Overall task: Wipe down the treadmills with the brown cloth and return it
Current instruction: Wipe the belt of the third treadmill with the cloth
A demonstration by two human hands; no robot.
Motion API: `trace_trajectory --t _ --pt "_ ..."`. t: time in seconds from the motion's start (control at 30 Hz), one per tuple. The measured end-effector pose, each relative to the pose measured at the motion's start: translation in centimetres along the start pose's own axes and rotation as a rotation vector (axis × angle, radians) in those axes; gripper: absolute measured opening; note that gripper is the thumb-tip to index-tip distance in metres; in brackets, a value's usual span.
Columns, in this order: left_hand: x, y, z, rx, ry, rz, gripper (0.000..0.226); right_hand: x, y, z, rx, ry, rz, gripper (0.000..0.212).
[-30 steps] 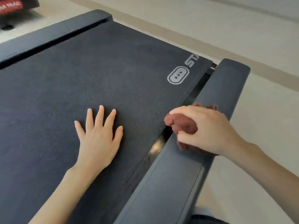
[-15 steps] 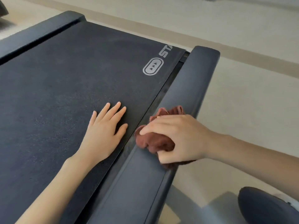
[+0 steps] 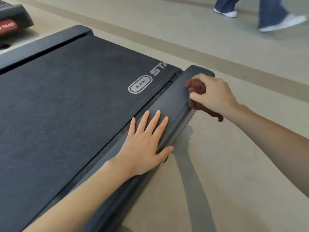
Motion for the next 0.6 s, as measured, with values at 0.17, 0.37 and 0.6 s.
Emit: trace_trajectory --t 0.17,0.37,0.6 --pt "-5.1 -0.6 -2.9 -0.083 0.063 0.002 0.082 -0.4 2.4 -4.8 -0.030 0.015 0.046 0.037" --pt "-10.1 -0.3 -5.8 -0.147 0.125 0.040 0.086 0.5 6.4 -10.2 -0.064 0.071 0.101 0.037" --pt "-18.1 -0.6 -9.4 -0.141 0.201 0.022 0.087 -0.6 10.8 -16.0 -0.016 0.158 0.170 0.035"
Point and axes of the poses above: each hand's wrist, its own x-axis away from the middle knuckle, its own y-axis out of the back of the hand, z = x × y, the point moved 2 cm from there along -x, towards the middle knuckle, and after that the axes turned 2 degrees about -z, right-handed, at the moved point
